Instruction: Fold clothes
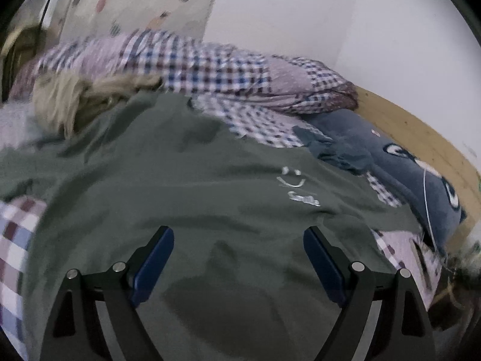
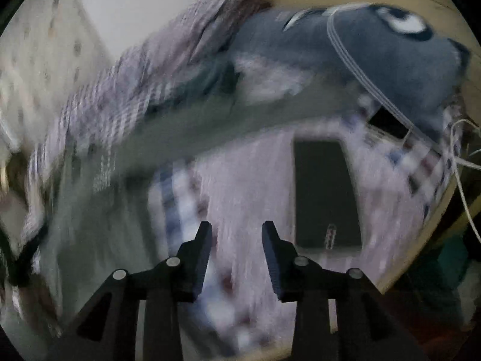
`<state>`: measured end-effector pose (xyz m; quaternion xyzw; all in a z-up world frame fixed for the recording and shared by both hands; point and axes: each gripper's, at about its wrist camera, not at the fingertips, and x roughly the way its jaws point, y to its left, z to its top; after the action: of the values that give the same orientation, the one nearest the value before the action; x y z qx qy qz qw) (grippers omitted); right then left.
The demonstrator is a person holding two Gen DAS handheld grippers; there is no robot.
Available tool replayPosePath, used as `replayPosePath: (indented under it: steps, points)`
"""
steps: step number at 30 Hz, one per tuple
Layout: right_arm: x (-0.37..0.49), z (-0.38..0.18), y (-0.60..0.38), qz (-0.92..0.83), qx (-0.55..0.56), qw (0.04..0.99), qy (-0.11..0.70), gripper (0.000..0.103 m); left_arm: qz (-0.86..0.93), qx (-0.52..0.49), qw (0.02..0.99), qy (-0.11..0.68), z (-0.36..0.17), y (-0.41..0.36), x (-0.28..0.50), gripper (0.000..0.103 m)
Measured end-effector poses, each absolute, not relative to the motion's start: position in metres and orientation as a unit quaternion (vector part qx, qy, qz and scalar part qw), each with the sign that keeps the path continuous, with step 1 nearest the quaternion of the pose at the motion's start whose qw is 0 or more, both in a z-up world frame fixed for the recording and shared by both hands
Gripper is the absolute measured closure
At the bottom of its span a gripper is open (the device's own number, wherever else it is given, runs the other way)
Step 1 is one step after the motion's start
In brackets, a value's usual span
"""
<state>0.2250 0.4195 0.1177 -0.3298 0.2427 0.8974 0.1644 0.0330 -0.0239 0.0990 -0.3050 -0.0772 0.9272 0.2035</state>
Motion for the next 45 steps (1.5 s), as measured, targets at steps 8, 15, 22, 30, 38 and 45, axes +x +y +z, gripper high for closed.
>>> replayPosePath:
  steps: [8,15,22,30,38,45]
  points:
    - [0.201,0.159,0.491,0.931,-0.139,0.280,0.190,0.025,0.937,-0.233,0.261,0.011,0.147,0.070,0.095,0.012]
    - [0.224,0.145,0.546,0.902,-0.139,0.338,0.230,0.019,0.924,-0.166,0.319,0.127,0.184,0.200,0.142,0.010]
    - [0.266,0.139,0.608,0.860,-0.126,0.386,0.309,0.013,0.904,-0.172,0.360,0.150,0.185,0.318,0.147,0.010]
    - [0.295,0.130,0.643,0.833,-0.115,0.402,0.362,0.013,0.872,-0.224,0.405,0.161,0.144,0.434,0.139,0.010]
    - [0.303,0.121,0.654,0.828,-0.107,0.392,0.387,0.013,0.835,-0.225,0.428,0.264,0.104,0.532,0.145,0.010]
    - [0.327,0.113,0.670,0.806,-0.090,0.406,0.421,0.013,0.811,-0.226,0.425,0.331,0.075,0.588,0.139,0.017]
